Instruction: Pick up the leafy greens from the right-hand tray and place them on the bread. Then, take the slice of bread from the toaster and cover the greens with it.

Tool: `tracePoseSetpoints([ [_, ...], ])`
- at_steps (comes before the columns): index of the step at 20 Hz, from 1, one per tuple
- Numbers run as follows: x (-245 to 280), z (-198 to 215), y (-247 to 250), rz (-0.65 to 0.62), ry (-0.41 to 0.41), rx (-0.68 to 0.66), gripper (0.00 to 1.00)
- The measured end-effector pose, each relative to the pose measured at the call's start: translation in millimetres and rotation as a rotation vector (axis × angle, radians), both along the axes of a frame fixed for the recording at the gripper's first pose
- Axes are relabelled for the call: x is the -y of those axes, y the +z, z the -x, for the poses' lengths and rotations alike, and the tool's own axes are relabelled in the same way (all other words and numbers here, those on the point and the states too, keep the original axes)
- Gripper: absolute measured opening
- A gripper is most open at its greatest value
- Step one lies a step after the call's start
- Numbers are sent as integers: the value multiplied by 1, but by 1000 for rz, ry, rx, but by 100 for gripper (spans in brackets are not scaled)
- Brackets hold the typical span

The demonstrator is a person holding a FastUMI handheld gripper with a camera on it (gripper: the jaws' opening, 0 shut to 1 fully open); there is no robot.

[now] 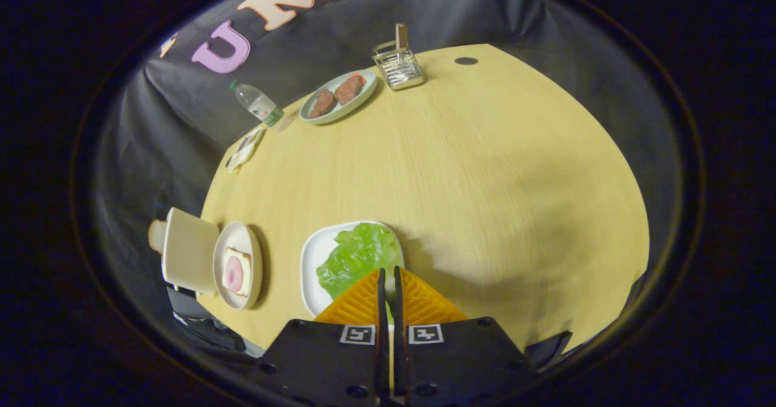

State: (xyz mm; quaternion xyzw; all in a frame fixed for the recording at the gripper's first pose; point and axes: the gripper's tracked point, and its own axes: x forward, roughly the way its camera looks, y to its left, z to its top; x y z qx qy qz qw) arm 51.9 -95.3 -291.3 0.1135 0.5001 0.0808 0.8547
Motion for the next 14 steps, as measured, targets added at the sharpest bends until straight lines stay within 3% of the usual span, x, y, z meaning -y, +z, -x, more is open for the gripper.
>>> tracePoseSetpoints([
  [5, -34, 0, 42, -86, 15, 66, 6],
  [9, -63, 6, 66, -68, 79, 127, 6],
  [14, -132, 24, 93, -132, 154, 167, 6],
])
